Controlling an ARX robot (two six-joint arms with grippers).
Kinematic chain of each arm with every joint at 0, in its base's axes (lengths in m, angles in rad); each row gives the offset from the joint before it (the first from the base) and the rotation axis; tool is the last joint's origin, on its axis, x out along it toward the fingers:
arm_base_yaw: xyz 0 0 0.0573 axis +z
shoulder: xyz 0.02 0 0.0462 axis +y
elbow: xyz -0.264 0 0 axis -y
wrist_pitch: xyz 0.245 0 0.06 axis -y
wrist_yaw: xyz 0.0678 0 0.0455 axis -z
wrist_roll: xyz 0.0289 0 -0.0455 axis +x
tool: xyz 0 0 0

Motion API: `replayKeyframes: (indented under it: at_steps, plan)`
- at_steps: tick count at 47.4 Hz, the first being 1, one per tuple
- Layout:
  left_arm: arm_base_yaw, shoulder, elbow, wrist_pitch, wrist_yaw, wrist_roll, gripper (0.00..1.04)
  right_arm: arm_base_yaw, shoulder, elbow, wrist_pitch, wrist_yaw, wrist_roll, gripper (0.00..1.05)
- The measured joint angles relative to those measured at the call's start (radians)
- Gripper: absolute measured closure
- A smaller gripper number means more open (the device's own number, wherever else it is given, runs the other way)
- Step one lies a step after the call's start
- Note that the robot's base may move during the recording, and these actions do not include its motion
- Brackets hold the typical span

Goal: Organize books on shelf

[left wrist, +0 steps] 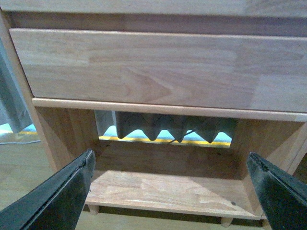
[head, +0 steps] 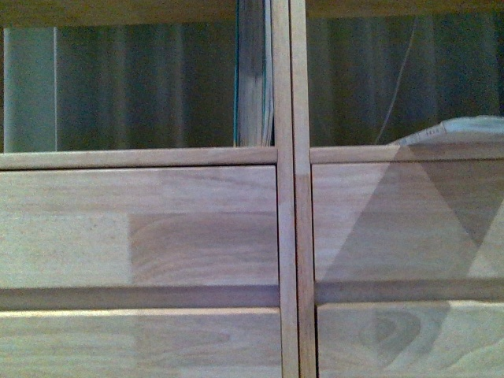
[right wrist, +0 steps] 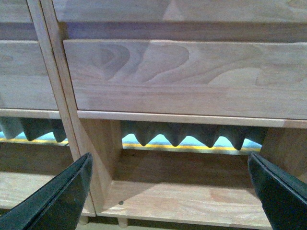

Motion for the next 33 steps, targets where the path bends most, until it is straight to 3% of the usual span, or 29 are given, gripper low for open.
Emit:
replayKeyframes:
  at_steps: [33]
  plan:
    - [0.000, 0.000, 0.000, 0.000, 0.000, 0.000, 0.07, 0.000, 0.000, 0.000, 0.000, 0.000, 0.000, 0.07]
